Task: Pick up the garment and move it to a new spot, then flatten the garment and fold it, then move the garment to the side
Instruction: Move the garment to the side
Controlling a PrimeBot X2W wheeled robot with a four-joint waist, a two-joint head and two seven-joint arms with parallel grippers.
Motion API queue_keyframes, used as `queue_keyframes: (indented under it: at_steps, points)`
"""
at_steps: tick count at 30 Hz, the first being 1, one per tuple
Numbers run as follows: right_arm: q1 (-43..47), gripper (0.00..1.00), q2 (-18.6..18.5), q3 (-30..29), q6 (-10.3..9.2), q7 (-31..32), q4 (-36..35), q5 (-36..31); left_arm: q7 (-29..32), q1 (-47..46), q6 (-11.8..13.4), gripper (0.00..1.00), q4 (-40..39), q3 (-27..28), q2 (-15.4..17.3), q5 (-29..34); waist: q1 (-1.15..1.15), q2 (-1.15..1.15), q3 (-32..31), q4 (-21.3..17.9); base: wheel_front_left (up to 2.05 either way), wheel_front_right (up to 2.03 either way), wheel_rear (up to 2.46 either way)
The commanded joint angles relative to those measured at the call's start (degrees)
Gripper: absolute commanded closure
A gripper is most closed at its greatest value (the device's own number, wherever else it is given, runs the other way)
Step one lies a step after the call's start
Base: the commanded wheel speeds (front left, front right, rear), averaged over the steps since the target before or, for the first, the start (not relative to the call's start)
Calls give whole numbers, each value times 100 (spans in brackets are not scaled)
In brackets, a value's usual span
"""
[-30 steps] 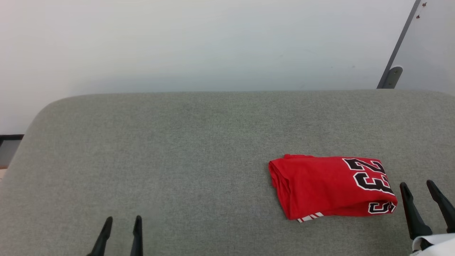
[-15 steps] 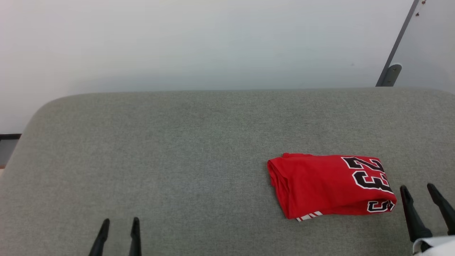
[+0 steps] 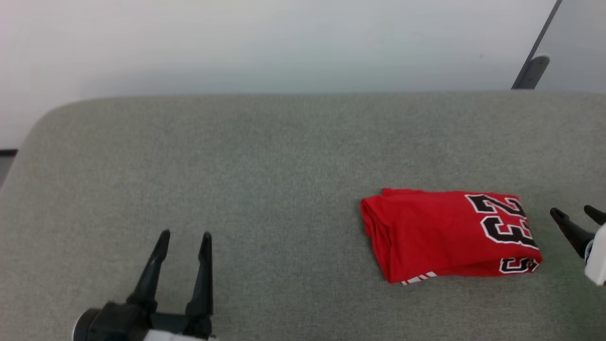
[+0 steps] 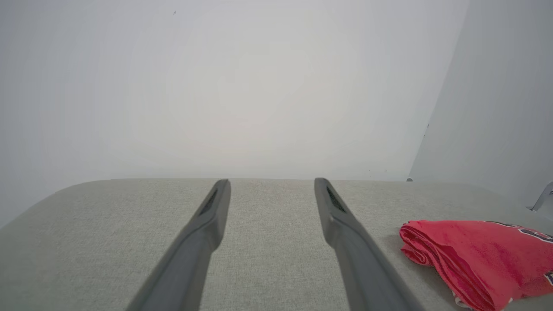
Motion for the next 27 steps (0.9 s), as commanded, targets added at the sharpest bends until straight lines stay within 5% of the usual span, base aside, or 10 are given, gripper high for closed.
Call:
queue_keyframes:
  at_steps: [1,9,17,18,19,20,27]
  points:
    - [-256,0,-81,158,-8,486,141,221,1,-164,-8,0,28,-47,-6,-28,0,0,323,105,0,0,0]
    - [-1245,0,-100,716,-8,2325,862,917,1,-725,-8,0,137,-279,-43,-51,0,0,936,282,0,0,0]
    - [-1402,0,-124,1156,-9,2339,1307,943,1,-1172,-8,0,255,-428,-72,-5,0,0,1289,398,0,0,0]
    - [-1416,21,-107,1205,-10,2251,1331,953,1,-1222,-8,0,265,-430,-74,22,0,0,1326,385,0,0,0]
    - [-1436,69,-81,1237,-12,2154,1345,982,1,-1266,-8,0,279,-417,-74,41,0,0,1354,364,0,0,0]
    - [-1436,99,-51,1248,-12,2048,1362,1022,1,-1292,-8,0,287,-412,-73,54,0,0,1375,335,0,0,0]
    - [-1431,100,-368,1240,-26,1209,1227,1294,1,-1490,-8,0,153,-354,49,209,0,0,1524,-112,0,0,0]
